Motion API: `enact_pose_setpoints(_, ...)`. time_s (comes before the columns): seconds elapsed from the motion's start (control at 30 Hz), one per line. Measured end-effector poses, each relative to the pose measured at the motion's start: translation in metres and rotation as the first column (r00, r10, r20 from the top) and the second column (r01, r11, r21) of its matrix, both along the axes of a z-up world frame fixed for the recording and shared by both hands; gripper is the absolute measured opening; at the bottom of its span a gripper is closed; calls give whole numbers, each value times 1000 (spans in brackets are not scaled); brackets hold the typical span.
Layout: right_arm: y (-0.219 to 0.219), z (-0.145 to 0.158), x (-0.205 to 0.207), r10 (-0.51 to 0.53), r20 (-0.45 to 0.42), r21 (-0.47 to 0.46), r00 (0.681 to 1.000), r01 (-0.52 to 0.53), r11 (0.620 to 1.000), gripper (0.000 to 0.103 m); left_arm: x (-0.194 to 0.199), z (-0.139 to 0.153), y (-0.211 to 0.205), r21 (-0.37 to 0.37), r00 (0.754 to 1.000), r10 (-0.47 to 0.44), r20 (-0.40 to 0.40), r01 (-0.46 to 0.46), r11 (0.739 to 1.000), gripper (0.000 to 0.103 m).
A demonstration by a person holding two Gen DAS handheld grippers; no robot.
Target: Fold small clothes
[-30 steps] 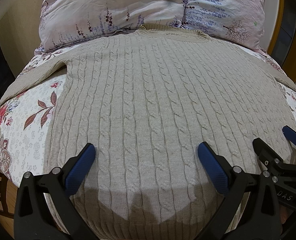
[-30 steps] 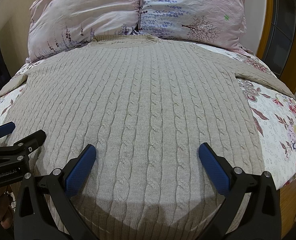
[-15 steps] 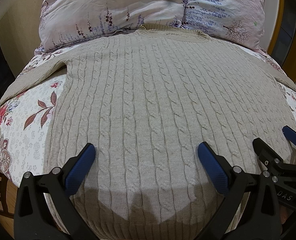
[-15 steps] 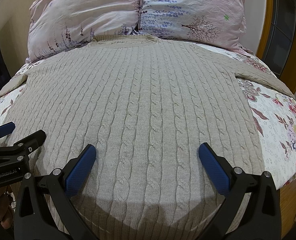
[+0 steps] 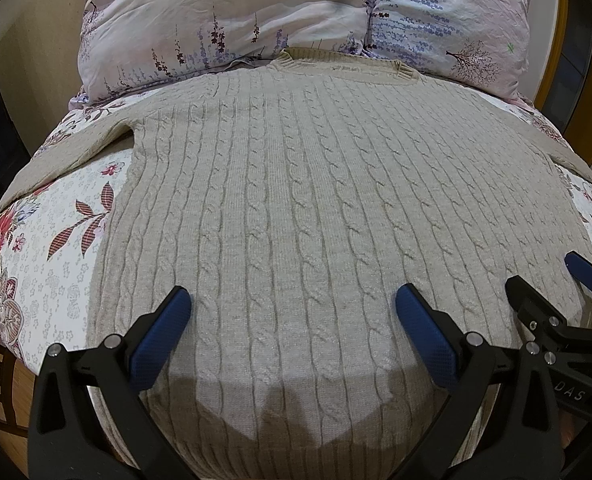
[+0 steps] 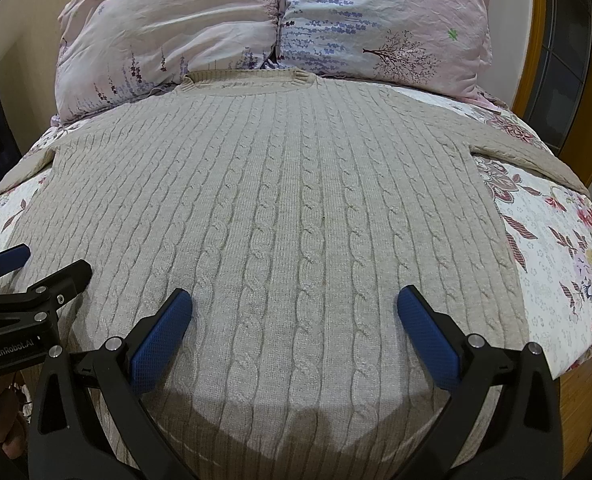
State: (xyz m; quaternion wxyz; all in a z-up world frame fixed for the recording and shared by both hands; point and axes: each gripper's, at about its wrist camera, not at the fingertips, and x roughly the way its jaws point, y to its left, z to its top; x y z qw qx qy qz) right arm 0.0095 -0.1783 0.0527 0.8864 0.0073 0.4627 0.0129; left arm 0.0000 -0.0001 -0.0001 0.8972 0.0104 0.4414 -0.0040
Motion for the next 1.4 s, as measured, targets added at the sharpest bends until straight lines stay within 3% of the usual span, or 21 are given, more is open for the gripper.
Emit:
enact_pose_setpoints(0.37,-3,0,6,71,-11,12,997,-71,997,102,5,0,-1,0,1000,-12,-28,12,1000,101)
enact_pose_setpoints(0.7,-17,3,13,182,53,69,982,-185,980,102,12,2,2,4,997,-52,-60,52,999,101)
enact_pose_setpoints(0.83,-65,26,35,45,111,165,993,-63,984,102,25,7,5,-2,996,-59,-62,59,998,101)
enact_pose_setpoints(0.93,-128,42,61,-144,116,230,983,114,966,102,41,16,10,-22,996,-65,-55,64,998,101)
enact_pose_setpoints(1.03,-201,44,88,-339,45,309,940,309,899,102,60,28,13,10,998,-65,-23,65,998,101)
enact_pose_setpoints(1.07,-230,40,97,-415,-3,345,910,390,854,100,65,31,13,33,998,-65,-14,65,997,101)
enact_pose_setpoints(1.1,-254,35,103,-470,-43,376,882,450,810,96,72,34,12,61,998,-65,-3,65,996,101)
enact_pose_setpoints(1.17,-299,24,111,-567,-116,428,816,556,713,76,84,39,12,81,998,-68,5,68,994,101)
enact_pose_setpoints(1.27,-347,13,116,-685,-156,390,711,682,619,69,100,43,16,68,997,-77,9,76,995,101)
enact_pose_setpoints(1.4,-389,-3,117,-756,-208,403,621,759,512,61,115,45,24,18,996,-76,49,75,997,101)
